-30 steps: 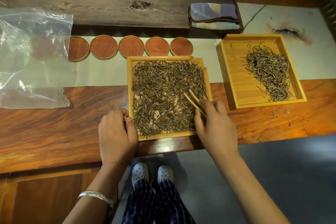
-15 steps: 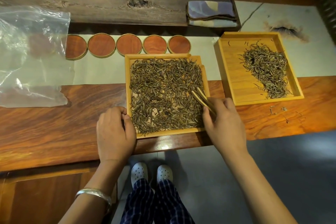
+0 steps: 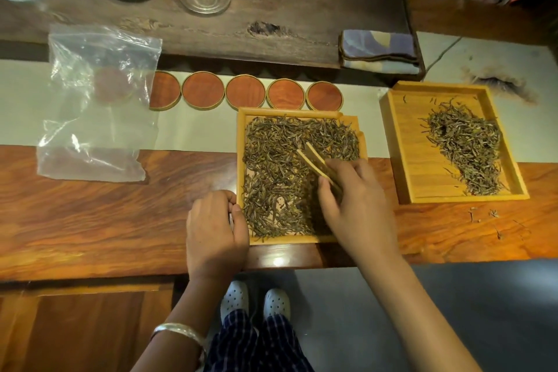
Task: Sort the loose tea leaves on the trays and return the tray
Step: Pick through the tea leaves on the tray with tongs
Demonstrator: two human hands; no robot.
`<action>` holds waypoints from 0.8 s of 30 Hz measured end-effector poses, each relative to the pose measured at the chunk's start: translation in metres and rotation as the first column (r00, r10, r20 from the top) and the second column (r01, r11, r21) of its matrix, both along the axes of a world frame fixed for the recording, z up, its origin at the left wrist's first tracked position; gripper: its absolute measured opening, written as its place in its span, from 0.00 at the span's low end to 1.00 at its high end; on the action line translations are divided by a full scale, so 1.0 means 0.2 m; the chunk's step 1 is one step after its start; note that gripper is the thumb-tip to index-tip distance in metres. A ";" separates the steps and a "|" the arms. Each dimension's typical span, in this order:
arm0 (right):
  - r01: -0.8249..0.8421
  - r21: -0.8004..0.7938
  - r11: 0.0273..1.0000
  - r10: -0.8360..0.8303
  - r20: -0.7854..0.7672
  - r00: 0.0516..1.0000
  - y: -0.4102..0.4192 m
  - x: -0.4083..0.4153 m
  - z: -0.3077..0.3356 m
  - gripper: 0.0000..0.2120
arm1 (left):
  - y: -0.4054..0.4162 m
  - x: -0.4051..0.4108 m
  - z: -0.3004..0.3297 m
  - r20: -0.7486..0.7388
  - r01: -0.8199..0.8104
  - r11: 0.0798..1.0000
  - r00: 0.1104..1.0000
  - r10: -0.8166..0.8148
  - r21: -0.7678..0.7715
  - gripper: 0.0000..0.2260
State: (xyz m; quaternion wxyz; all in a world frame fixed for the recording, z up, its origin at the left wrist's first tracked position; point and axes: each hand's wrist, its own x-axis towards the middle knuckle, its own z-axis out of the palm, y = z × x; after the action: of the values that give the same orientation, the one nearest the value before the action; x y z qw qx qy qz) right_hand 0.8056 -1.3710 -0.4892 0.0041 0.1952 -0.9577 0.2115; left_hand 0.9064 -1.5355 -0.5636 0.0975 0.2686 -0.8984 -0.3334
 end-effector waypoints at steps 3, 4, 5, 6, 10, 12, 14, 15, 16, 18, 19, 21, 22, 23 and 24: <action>-0.088 0.046 0.995 0.087 0.005 0.996 -0.17 -0.07 -0.01 0.15 | 0.00 0.00 0.00 -0.014 0.006 1.000 1.000 -0.006 -0.007 0.03; -0.109 0.072 0.991 0.109 0.008 0.994 -0.22 -0.09 -0.02 0.15 | 0.00 0.00 0.00 -0.025 0.009 1.000 1.000 -0.009 -0.015 0.03; -0.130 0.094 0.987 0.130 0.006 0.991 -0.27 -0.11 -0.03 0.15 | 0.01 0.01 0.00 -0.036 0.012 1.000 0.999 -0.013 -0.029 0.03; -0.146 0.115 0.983 0.147 0.002 0.989 -0.30 -0.12 -0.04 0.14 | 0.01 0.01 0.00 -0.044 0.014 0.999 0.999 -0.016 -0.044 0.04; -0.127 0.162 0.979 0.130 -0.008 0.991 -0.39 -0.20 -0.08 0.14 | 0.01 0.01 0.01 -0.067 0.017 0.996 0.997 -0.023 -0.088 0.05; -0.125 0.163 0.979 0.128 -0.010 0.992 -0.41 -0.22 -0.09 0.14 | 0.01 0.01 0.01 -0.076 0.023 0.995 0.997 -0.030 -0.101 0.06; -0.133 0.160 0.978 0.136 -0.010 0.991 -0.43 -0.24 -0.08 0.13 | 0.01 0.02 0.01 -0.083 0.024 0.995 0.996 -0.032 -0.097 0.06; -0.136 0.158 0.978 0.139 -0.008 0.990 -0.43 -0.24 -0.08 0.13 | 0.00 0.02 0.00 -0.084 0.025 0.995 0.996 -0.033 -0.095 0.06; -0.138 0.152 0.979 0.141 -0.007 0.990 -0.43 -0.24 -0.08 0.13 | 0.00 0.02 0.00 -0.085 0.026 0.995 0.996 -0.034 -0.096 0.06; -0.124 0.120 0.985 0.127 -0.011 0.992 -0.41 -0.24 -0.06 0.13 | 0.00 0.02 0.00 -0.083 0.029 0.995 0.996 -0.037 -0.098 0.05; -0.113 0.100 0.989 0.115 -0.009 0.993 -0.39 -0.23 -0.05 0.13 | 0.00 0.02 0.00 -0.080 0.029 0.995 0.996 -0.037 -0.099 0.05; -0.105 0.074 0.992 0.105 0.002 0.994 -0.35 -0.20 -0.04 0.15 | 0.00 0.02 0.00 -0.079 0.028 0.994 0.996 -0.036 -0.102 0.06; -0.109 0.073 0.991 0.109 0.006 0.994 -0.32 -0.18 -0.04 0.15 | 0.00 0.02 0.00 -0.078 0.027 0.994 0.996 -0.035 -0.104 0.06; -0.113 0.075 0.991 0.112 0.011 0.994 -0.29 -0.15 -0.03 0.15 | 0.00 0.01 0.00 -0.076 0.027 0.994 0.997 -0.035 -0.106 0.06; -0.114 0.080 0.990 0.112 0.025 0.993 -0.27 -0.12 -0.04 0.15 | 0.00 0.01 0.00 -0.073 0.027 0.994 0.997 -0.035 -0.108 0.06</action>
State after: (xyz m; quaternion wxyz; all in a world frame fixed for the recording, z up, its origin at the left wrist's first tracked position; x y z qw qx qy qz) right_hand 0.7814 -1.4247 -0.4964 -0.0257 0.2471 -0.9528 0.1744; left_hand 0.9090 -1.5349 -0.5632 0.1402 0.2361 -0.9148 -0.2962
